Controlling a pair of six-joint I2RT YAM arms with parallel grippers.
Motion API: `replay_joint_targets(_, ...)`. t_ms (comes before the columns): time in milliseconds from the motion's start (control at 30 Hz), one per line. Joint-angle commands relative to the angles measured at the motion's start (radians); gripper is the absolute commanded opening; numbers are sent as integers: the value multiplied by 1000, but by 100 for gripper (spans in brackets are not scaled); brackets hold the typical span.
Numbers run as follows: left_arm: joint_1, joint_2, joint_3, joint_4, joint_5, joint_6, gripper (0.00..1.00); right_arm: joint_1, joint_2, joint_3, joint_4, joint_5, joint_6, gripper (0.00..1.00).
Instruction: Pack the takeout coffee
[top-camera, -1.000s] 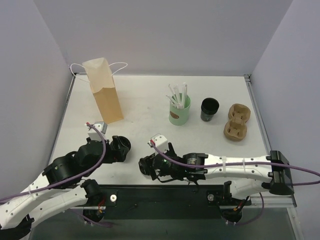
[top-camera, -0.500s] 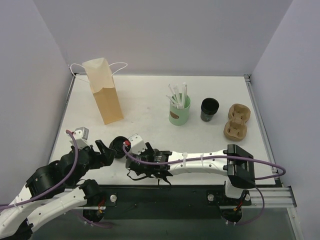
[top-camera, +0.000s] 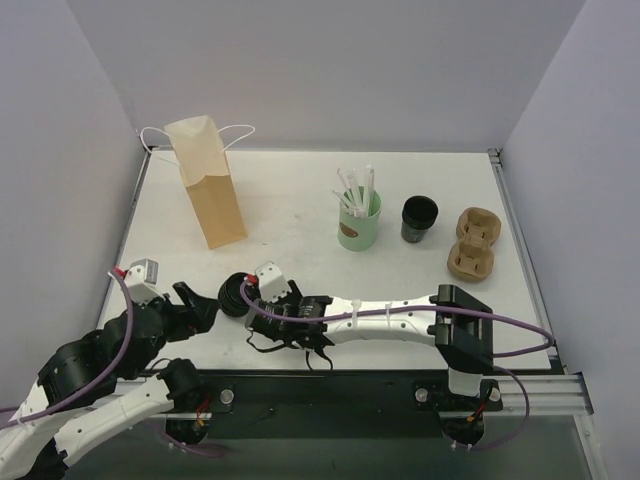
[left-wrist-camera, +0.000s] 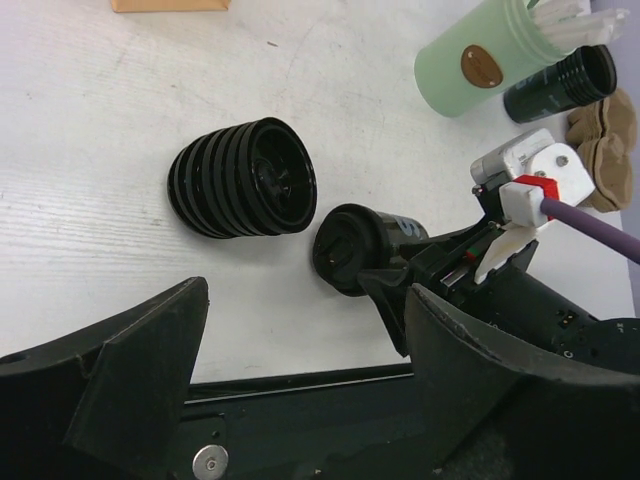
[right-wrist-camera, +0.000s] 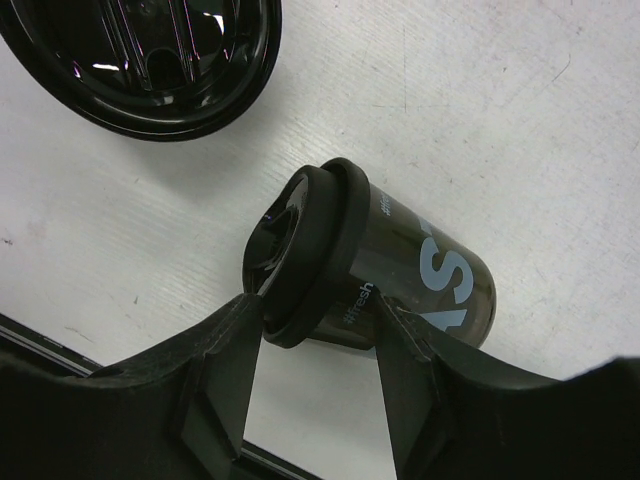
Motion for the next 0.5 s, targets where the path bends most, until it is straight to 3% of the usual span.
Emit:
replay_joint_targets(0, -1, -48, 52, -15, -54, -15, 89, 3, 32, 55, -23, 40, 39, 49)
replay_joint_targets(267, -1, -58, 54, -23, -60, -16, 89, 3, 69, 94, -71, 74, 76, 48)
replay_joint_targets(400, -1, -73, 39, -26, -48, -27, 88, 6, 67, 95, -63, 74, 82, 30)
replay_joint_targets(467, -2, -87, 34, -23, -37, -31, 89, 10, 63, 90, -60, 77, 94, 25)
